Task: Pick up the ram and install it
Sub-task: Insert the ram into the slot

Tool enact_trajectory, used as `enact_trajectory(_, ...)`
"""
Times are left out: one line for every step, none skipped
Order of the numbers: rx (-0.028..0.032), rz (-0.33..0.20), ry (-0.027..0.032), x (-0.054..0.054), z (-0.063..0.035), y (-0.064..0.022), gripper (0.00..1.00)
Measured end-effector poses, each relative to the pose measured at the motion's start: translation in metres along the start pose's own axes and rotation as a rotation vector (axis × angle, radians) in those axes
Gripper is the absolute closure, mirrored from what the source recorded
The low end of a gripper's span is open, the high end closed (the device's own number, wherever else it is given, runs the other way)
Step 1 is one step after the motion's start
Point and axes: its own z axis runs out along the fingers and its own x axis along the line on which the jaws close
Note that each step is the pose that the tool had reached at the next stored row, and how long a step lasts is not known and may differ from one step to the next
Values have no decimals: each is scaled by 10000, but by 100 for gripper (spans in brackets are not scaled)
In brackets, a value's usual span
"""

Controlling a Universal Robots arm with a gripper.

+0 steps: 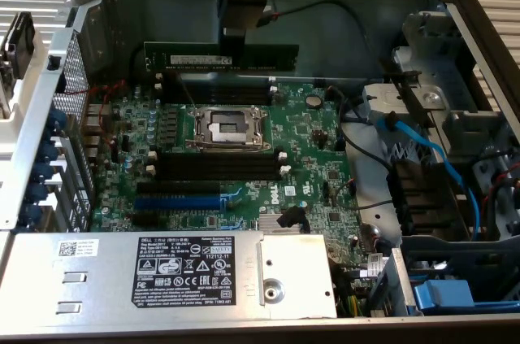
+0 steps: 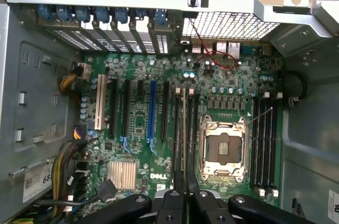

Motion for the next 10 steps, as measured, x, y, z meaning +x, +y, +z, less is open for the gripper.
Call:
enact_trajectory(0, 13, -27, 0, 1, 0, 88)
enact_trajectory(1, 32, -57, 0, 3, 0, 88)
enact_trajectory(3, 56, -81, 0, 5, -1, 88)
enact_trajectory(4, 88, -104, 0, 8, -1, 88)
enact_trajectory(6, 111, -129, 0, 9, -1, 88)
enact_trajectory(10, 141, -164, 0, 11, -1, 88)
enact_trajectory(18, 172, -200, 0, 14, 0, 88)
enact_trajectory(31, 203, -237, 0, 16, 1, 88)
enact_trajectory(48, 230, -275, 0, 18, 4, 88)
enact_trajectory(69, 254, -309, -1, 20, 7, 88)
